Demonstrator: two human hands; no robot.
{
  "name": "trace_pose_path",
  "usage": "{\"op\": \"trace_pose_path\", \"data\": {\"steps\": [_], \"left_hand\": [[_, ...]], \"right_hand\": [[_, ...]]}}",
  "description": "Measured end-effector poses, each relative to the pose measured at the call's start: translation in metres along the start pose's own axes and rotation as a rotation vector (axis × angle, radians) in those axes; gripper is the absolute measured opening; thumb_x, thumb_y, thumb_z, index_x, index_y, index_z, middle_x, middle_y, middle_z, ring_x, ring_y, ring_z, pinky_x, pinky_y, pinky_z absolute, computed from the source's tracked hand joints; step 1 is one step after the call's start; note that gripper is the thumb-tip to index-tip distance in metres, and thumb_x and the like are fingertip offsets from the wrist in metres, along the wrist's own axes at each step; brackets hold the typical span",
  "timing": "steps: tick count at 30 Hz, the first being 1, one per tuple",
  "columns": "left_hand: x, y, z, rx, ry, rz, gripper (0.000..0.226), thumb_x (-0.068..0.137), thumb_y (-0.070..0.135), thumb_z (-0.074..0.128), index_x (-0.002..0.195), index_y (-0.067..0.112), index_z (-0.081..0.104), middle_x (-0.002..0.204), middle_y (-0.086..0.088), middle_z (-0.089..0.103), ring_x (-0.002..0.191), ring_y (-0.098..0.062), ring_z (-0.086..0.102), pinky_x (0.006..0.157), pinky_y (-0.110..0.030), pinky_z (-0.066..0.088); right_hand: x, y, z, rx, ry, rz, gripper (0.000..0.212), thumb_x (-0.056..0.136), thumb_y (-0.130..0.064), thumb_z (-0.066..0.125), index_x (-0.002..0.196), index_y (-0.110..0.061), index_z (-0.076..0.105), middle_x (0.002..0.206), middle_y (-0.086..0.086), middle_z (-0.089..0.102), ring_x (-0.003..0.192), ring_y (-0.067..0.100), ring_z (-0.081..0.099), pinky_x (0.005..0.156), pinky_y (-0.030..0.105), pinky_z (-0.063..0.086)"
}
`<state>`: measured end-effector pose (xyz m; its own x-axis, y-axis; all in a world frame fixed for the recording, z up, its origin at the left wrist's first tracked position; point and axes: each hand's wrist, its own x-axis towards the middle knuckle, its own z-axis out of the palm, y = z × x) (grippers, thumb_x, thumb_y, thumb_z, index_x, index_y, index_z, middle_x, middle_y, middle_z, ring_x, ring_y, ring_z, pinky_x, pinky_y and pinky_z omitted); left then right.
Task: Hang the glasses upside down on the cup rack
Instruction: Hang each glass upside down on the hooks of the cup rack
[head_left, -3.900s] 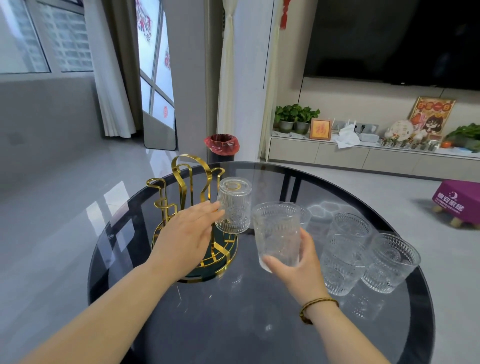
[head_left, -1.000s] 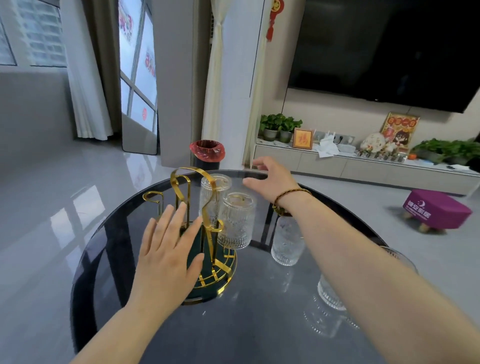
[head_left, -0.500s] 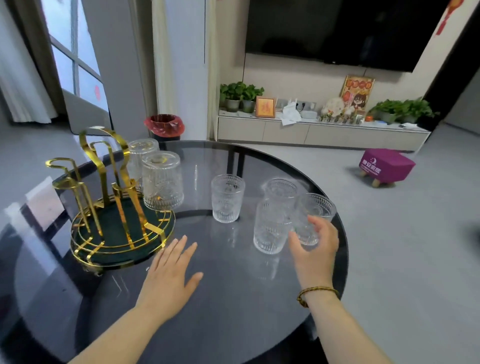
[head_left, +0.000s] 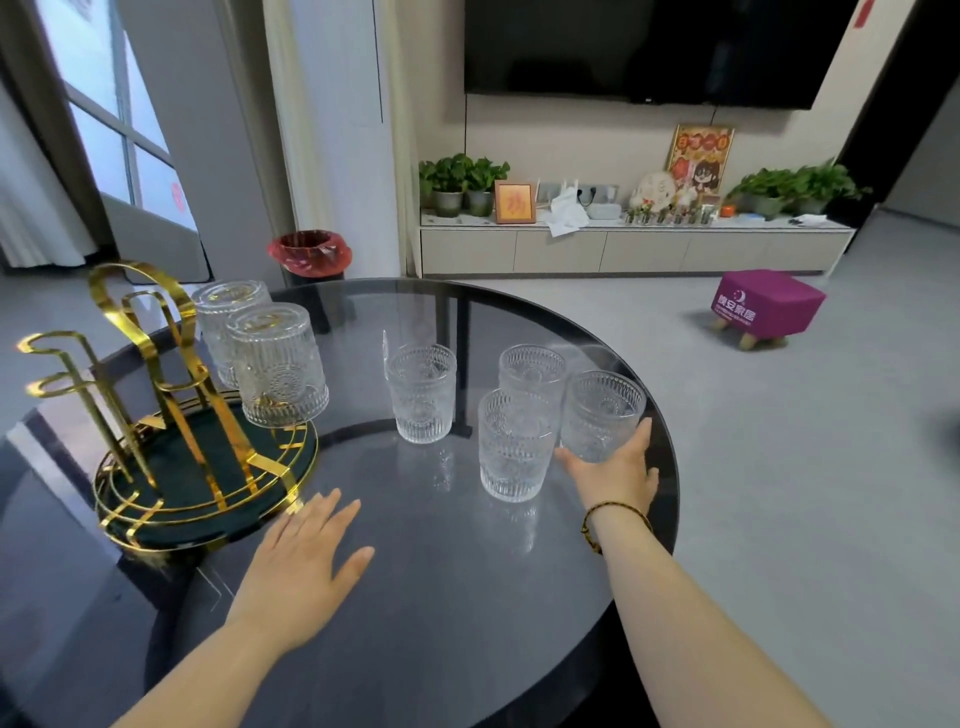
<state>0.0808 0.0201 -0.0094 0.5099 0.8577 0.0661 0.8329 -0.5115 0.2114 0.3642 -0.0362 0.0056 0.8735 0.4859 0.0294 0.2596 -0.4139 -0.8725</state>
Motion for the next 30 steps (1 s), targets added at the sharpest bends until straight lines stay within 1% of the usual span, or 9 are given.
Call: {"op": "trace_pose_path", "data": {"steps": [3,6,10,15,17,20,23,27,30], "left_hand": [[0.0,0.001,-0.001,-0.005,-0.006,-0.011,0.056,0.09,0.048,0.03,0.139,0.027,0.012,0.153,0.002,0.011,0.14,-0.013,0.005,0.115,-0.031,0.003],[-0.001,0.003,-0.003,-0.022,-0.011,-0.018,0.056,0.091,0.048,0.031,0.139,0.027,0.013,0.153,0.002,0.011,0.14,-0.013,0.005,0.115,-0.031,0.002],[-0.002,0.005,-0.008,-0.071,-0.035,-0.025,0.056,0.091,0.045,0.035,0.138,0.026,0.014,0.153,0.002,0.01,0.14,-0.013,0.005,0.115,-0.032,0.003],[-0.009,-0.001,-0.019,-0.244,0.028,-0.065,0.057,0.089,0.037,0.047,0.138,0.025,0.019,0.152,0.002,0.015,0.139,-0.015,0.013,0.114,-0.034,0.014],[-0.022,-0.021,-0.031,-0.278,0.099,-0.089,0.054,0.089,0.033,0.047,0.137,0.025,0.023,0.151,0.002,0.018,0.138,-0.015,0.017,0.113,-0.035,0.018],[-0.026,-0.029,-0.036,-0.25,0.167,-0.033,0.048,0.09,0.028,0.048,0.134,0.025,0.031,0.149,0.004,0.024,0.137,-0.013,0.022,0.113,-0.033,0.018],[-0.034,-0.051,-0.049,-0.241,0.242,-0.032,0.046,0.088,0.023,0.052,0.131,0.024,0.037,0.145,0.003,0.033,0.134,-0.015,0.028,0.112,-0.035,0.021],[-0.044,-0.085,-0.057,-0.221,0.332,-0.131,0.048,0.085,0.021,0.056,0.13,0.019,0.039,0.146,-0.005,0.032,0.132,-0.024,0.034,0.109,-0.041,0.026],[-0.047,-0.109,-0.058,-0.248,0.339,-0.241,0.057,0.085,0.026,0.055,0.135,0.02,0.028,0.152,-0.006,0.016,0.135,-0.028,0.026,0.109,-0.046,0.025]], "right_hand": [[0.003,0.001,0.004,-0.016,0.046,0.015,0.108,0.061,-0.044,0.072,0.137,-0.023,-0.001,0.134,0.011,0.048,0.134,0.027,0.028,0.112,0.04,0.001],[0.004,0.003,0.005,-0.048,0.087,-0.013,0.093,0.062,-0.042,0.072,0.132,-0.016,0.017,0.124,0.014,0.056,0.126,0.025,0.04,0.113,0.038,0.0],[0.0,0.002,0.0,-0.028,0.18,-0.048,0.082,0.061,-0.034,0.074,0.126,-0.011,0.028,0.128,0.014,0.052,0.124,0.028,0.04,0.115,0.039,0.005],[-0.001,-0.018,-0.034,-0.017,0.323,-0.245,0.083,0.056,-0.026,0.078,0.124,-0.008,0.034,0.127,0.017,0.05,0.117,0.034,0.043,0.107,0.048,0.022],[-0.011,-0.048,-0.039,0.025,0.251,-0.398,0.083,0.056,-0.025,0.079,0.125,-0.01,0.034,0.126,0.018,0.047,0.117,0.026,0.042,0.104,0.046,0.028],[-0.016,-0.079,-0.06,0.063,0.052,-0.593,0.081,0.058,-0.02,0.078,0.126,-0.017,0.034,0.124,0.01,0.042,0.105,-0.003,0.03,0.093,0.018,0.027],[-0.032,-0.123,-0.062,0.042,-0.127,-0.718,0.085,0.057,-0.017,0.079,0.128,-0.017,0.032,0.116,-0.001,0.039,0.106,0.005,0.033,0.089,0.013,0.025],[-0.06,-0.18,-0.044,0.086,-0.288,-0.672,0.079,0.061,-0.018,0.076,0.125,-0.016,0.029,0.111,-0.004,0.034,0.099,0.008,0.035,0.073,0.001,0.031],[-0.076,-0.211,-0.019,0.09,-0.359,-0.683,0.075,0.063,-0.02,0.075,0.12,-0.015,0.027,0.109,-0.001,0.034,0.094,0.012,0.039,0.075,0.015,0.036]]}}
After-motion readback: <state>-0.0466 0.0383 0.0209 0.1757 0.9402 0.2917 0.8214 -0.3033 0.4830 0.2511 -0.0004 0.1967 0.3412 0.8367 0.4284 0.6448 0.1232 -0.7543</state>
